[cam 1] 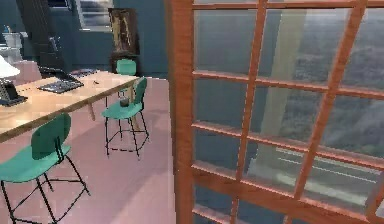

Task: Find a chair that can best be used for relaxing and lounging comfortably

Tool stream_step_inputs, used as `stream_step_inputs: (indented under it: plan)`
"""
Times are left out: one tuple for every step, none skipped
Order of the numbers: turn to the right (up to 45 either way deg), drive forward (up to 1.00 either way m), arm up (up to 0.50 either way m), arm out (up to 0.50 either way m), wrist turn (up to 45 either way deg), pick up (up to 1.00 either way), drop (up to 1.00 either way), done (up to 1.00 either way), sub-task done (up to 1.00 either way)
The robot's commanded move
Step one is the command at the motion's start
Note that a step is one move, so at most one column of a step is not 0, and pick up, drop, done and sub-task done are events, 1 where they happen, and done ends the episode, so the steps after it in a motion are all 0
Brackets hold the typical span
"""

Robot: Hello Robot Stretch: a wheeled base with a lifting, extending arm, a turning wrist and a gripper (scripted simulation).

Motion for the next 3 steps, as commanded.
stream_step_inputs:
  plan:
    - [-42.0,0.0,0.0,0.0,0.0,0.0,0.0,0.0,0.0]
    - [-3.0,0.0,0.0,0.0,0.0,0.0,0.0,0.0,0.0]
    - [45.0,0.0,0.0,0.0,0.0,0.0,0.0,0.0,0.0]
